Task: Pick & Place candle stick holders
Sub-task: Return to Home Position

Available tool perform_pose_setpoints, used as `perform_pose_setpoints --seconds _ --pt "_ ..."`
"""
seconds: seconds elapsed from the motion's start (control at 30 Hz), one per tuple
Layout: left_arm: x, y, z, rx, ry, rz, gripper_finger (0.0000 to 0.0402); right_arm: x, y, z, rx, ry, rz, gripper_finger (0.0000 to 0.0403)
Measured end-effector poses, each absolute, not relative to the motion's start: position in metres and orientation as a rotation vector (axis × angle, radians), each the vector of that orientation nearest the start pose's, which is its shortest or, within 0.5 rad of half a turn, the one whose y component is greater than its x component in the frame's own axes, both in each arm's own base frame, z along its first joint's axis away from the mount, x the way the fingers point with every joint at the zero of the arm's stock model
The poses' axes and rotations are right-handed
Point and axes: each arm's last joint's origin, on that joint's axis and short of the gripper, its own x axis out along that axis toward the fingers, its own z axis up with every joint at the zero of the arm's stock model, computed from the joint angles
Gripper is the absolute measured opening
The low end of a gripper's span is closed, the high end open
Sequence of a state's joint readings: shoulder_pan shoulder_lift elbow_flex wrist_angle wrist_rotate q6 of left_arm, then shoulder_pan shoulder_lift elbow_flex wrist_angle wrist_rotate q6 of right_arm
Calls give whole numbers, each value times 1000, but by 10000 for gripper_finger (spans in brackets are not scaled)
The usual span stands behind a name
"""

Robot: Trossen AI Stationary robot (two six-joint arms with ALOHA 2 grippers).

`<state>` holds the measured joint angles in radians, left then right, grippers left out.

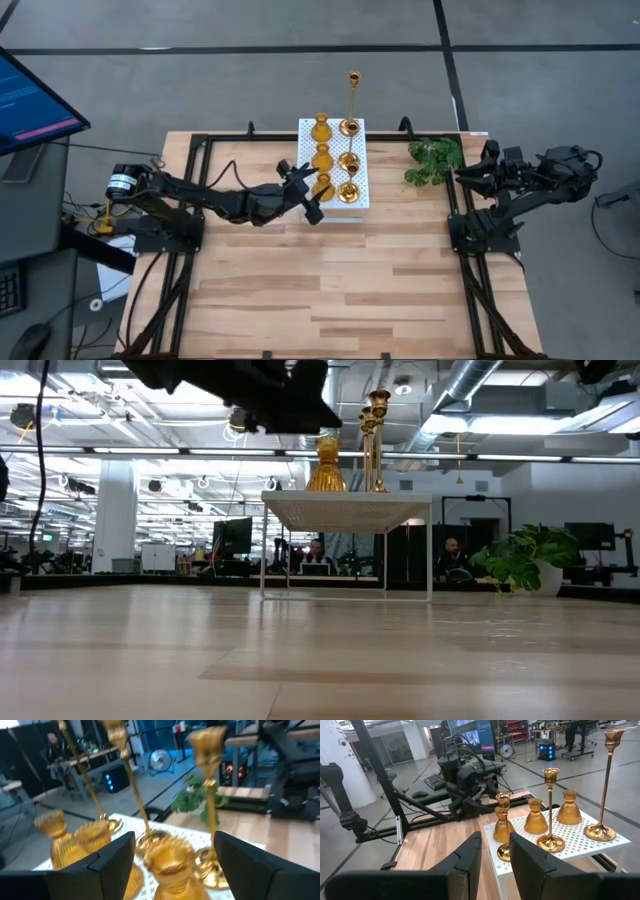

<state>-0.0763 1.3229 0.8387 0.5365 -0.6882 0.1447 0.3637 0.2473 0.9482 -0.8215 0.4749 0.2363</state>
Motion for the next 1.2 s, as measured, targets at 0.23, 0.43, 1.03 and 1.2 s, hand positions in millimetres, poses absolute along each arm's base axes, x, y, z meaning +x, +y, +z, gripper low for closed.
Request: perform_pose_setpoints --seconds 0.23,0.43,1.03,1.2 --pt "256 -19 342 35 -155 538 302 10 -10 361 187 97 -121 91" --pt "182 -28 398 -150 -422 415 292 10 -10 361 187 97 -121 91" --pt "39 -7 416 -167 -556 -53 9 -21 -26 409 47 -170 -282 64" --pt "27 -3 405 -121 -486 -107 4 -27 -29 415 -110 -168 -306 11"
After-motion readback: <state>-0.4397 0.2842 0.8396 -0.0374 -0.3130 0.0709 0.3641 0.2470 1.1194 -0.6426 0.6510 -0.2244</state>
